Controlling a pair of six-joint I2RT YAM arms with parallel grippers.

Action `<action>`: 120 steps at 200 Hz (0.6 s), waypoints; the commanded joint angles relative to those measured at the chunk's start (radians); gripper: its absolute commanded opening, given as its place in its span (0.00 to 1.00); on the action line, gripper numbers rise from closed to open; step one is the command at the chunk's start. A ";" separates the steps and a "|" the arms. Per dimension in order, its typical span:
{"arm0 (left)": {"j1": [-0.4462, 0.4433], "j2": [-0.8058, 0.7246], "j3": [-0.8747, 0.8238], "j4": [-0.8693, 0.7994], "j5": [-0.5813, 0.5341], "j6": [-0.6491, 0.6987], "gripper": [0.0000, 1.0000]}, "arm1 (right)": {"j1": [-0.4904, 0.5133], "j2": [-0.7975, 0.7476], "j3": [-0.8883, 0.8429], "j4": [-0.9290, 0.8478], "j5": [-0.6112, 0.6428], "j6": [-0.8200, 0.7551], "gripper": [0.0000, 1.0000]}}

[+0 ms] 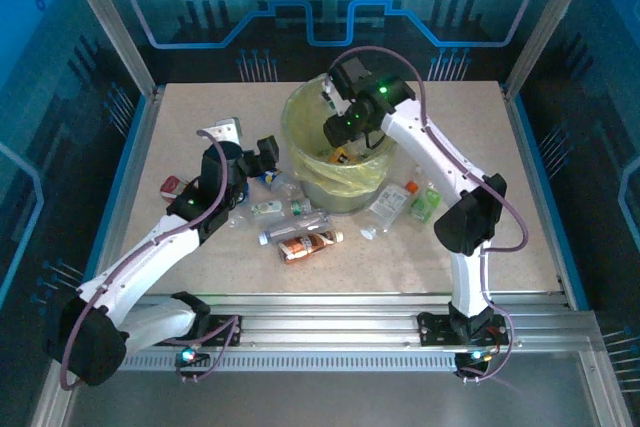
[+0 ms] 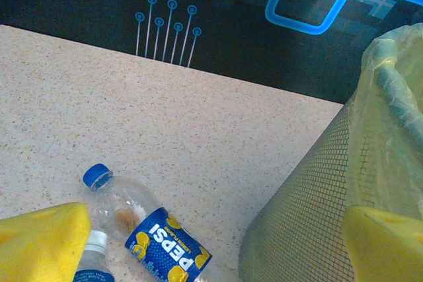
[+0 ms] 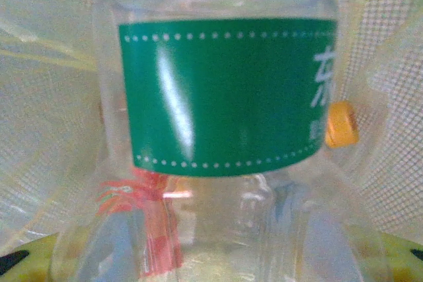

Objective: Put the plastic bottles in the bin

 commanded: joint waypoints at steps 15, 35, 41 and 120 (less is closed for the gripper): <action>0.007 -0.017 -0.008 -0.010 -0.016 -0.004 0.99 | 0.018 0.029 -0.023 -0.020 -0.026 -0.012 0.59; 0.007 -0.016 -0.007 -0.009 -0.016 -0.003 0.99 | 0.018 0.041 -0.033 -0.022 -0.033 -0.008 0.61; 0.007 -0.014 -0.007 -0.010 -0.017 -0.002 0.99 | 0.018 0.043 -0.038 -0.022 -0.036 -0.007 0.62; 0.009 -0.011 -0.008 -0.012 -0.019 -0.002 0.99 | 0.020 0.053 -0.084 -0.013 -0.050 0.023 0.85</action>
